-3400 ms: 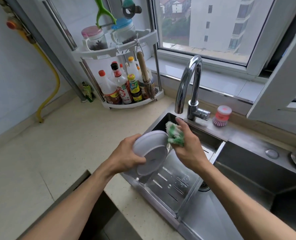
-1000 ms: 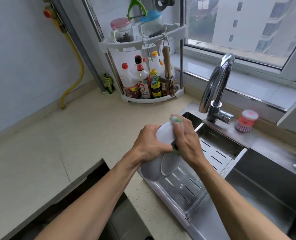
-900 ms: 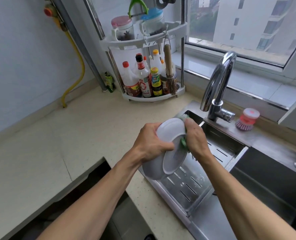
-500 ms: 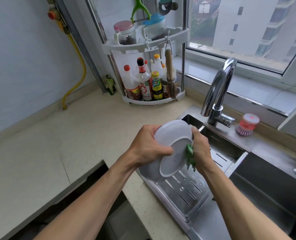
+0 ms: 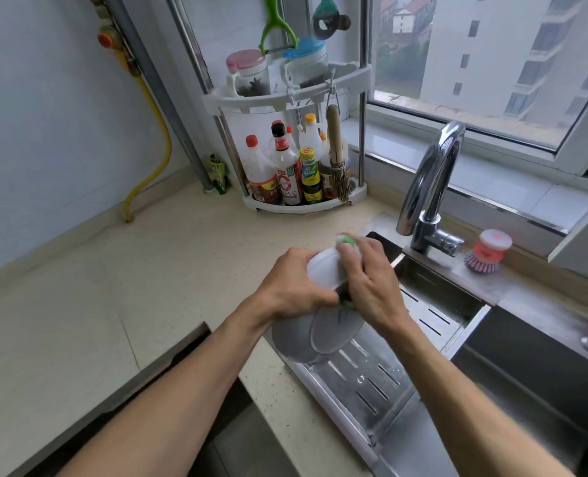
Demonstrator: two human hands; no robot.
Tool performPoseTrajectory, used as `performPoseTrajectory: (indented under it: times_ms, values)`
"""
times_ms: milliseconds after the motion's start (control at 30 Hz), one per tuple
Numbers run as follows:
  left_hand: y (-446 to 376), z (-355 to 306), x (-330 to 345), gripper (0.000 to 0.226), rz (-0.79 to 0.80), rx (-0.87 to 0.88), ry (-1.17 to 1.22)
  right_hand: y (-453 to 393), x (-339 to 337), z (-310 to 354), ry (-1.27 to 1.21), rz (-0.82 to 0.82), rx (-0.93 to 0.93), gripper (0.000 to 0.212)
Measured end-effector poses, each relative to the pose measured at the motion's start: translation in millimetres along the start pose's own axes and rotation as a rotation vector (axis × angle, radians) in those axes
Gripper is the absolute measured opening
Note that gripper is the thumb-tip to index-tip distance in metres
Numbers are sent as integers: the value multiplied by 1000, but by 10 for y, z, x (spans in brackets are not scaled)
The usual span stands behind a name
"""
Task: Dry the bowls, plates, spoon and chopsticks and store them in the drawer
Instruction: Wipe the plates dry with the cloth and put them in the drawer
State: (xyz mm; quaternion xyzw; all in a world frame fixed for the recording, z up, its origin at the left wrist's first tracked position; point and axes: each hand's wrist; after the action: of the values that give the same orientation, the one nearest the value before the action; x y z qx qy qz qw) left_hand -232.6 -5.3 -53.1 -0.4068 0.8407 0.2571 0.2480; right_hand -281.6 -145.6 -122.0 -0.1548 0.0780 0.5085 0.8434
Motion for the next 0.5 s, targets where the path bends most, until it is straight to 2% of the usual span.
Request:
performPoseTrajectory:
  times_ms: [67,200,233,333,400,433,500]
  values:
    - [15,-14,69,41,-27,10,33,28,41,-26,31,-65,-45,54]
    - [78,-43,105,41,-45,60,32,-112,-100,-197,-232,-78,262,57]
    - [93,-47,128,41,-80,60,55,-104,-86,-186,-272,-95,273,54]
    - [66,-47,190,38,-157,35,64,-32,116,-31,-191,-75,76,44]
    - [96,-18,202,34,-151,27,60,-13,184,-23,-200,-38,47,39]
    - [114,1,206,35,-138,31,61,-30,151,-34,-236,-24,110,39]
    - [148,52,202,39,-127,29,58,-121,78,-136,-310,-6,288,55]
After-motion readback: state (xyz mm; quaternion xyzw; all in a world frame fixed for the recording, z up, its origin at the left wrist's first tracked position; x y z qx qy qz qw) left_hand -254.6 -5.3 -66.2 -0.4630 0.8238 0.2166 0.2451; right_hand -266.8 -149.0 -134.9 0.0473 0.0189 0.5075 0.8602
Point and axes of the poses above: each hand's wrist, its own y-axis away from the middle knuckle, its own x-axis out of the palm, z = x × y, and after that the axes turned 2 degrees about -y, right-handed
